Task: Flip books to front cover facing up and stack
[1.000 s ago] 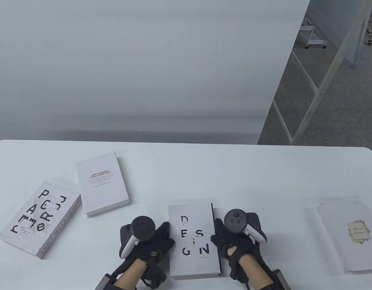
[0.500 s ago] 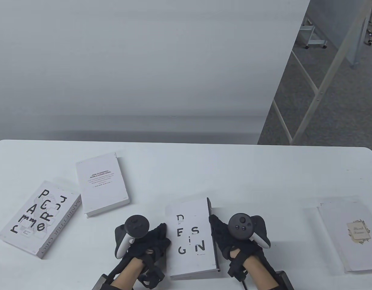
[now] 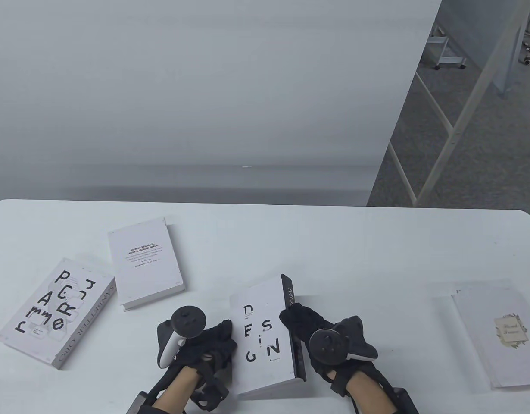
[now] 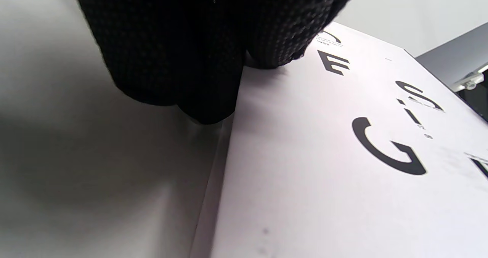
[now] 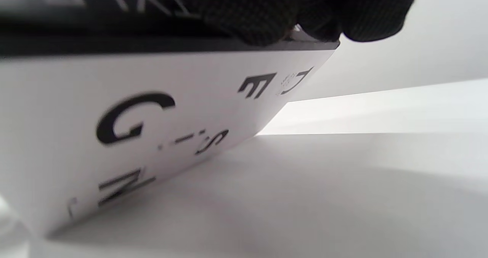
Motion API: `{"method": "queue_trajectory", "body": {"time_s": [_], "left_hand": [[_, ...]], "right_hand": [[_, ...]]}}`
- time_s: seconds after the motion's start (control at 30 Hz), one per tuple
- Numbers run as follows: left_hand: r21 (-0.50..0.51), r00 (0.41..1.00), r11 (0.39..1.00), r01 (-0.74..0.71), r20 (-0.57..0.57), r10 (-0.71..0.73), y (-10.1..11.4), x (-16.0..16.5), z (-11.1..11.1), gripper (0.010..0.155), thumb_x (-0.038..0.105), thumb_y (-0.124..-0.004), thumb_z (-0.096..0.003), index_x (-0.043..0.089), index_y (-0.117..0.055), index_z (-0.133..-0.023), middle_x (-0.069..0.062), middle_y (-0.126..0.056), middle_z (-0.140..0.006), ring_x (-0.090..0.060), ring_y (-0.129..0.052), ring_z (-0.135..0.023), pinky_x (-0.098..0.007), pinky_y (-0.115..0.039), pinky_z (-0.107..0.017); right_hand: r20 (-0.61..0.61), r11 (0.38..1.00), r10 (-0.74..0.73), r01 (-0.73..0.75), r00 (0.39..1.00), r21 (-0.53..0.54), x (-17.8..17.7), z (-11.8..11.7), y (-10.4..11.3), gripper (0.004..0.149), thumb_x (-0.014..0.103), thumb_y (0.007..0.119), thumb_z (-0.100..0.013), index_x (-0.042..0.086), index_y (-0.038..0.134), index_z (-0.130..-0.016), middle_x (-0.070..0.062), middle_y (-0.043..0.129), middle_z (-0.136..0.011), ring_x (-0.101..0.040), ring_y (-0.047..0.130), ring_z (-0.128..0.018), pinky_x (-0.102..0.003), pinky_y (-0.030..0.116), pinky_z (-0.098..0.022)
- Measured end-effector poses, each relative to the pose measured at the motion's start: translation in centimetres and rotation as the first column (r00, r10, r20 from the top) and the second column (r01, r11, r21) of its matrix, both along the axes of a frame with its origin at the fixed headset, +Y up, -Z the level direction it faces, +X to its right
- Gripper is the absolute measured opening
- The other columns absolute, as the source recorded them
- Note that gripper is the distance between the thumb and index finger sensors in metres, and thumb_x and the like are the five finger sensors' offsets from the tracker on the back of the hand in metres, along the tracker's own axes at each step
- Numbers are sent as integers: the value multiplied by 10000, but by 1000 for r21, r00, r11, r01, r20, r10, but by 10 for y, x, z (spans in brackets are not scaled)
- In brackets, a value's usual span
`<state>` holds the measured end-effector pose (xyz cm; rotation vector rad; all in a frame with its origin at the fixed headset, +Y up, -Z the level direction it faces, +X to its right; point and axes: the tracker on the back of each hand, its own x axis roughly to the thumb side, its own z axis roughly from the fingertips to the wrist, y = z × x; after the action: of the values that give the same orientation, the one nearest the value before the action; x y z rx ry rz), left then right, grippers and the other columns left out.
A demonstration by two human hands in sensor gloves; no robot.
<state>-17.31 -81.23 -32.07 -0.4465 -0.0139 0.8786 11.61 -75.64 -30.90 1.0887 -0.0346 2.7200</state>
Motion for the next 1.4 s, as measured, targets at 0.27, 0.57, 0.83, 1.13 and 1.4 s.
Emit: {"method": "queue_trajectory", "body": {"time_s": [0.27, 0.57, 0.83, 1.13, 1.4], "left_hand": [[49, 997, 996, 73, 20, -74, 5, -1, -5, 601, 268, -823, -444, 32, -646, -968, -177, -882, -838, -200, -1091, -542, -264, -955, -332], [267, 920, 900, 345, 91, -380, 28, 13, -7, 669, 377, -879, -417, 58, -676, -969, -155, -906, -822, -190, -1105, -507, -248, -965, -295], [576, 576, 439, 690, -69, -815, 105, 0, -1, 767, 511, -840, -419, 86, -624, -1020, -151, -835, -919, -291, -1039, -685, -356, -931, -419], [609, 668, 500, 616, -67, -741, 154, -36, 16, 921, 677, -705, -430, 114, -471, -1121, -265, -468, -1136, -597, -523, -1006, -703, -584, -648], [627, 652, 469, 621, -82, -753, 171, -44, 25, 997, 709, -678, -423, 80, -365, -1130, -303, -288, -1124, -627, -217, -959, -772, -341, -623]], "right_hand": [[-57, 999, 45, -43, 997, 26, -11, 6, -7, 922, 254, 827, -434, 286, 95, -992, -323, 202, -1031, -556, 357, -932, -652, 485, -643], [-44, 986, 61, -54, 997, 156, -7, 7, -5, 788, 251, 881, -369, 331, 367, -961, -329, 287, -1038, -583, 412, -919, -653, 500, -640], [54, 987, -98, 90, 994, 130, 7, -4, 0, 741, 275, 840, -379, 282, 386, -965, -322, 408, -1025, -570, 535, -894, -626, 583, -620], [309, 913, -398, 406, 864, 43, 26, -24, 12, 732, 384, 817, -372, 187, 481, -991, -336, 666, -921, -536, 817, -739, -536, 806, -496], [596, 648, -569, 755, 566, -99, 38, -69, -11, 758, 495, 729, -445, -54, 503, -918, -300, 828, -798, -464, 964, -602, -462, 908, -372]]}}
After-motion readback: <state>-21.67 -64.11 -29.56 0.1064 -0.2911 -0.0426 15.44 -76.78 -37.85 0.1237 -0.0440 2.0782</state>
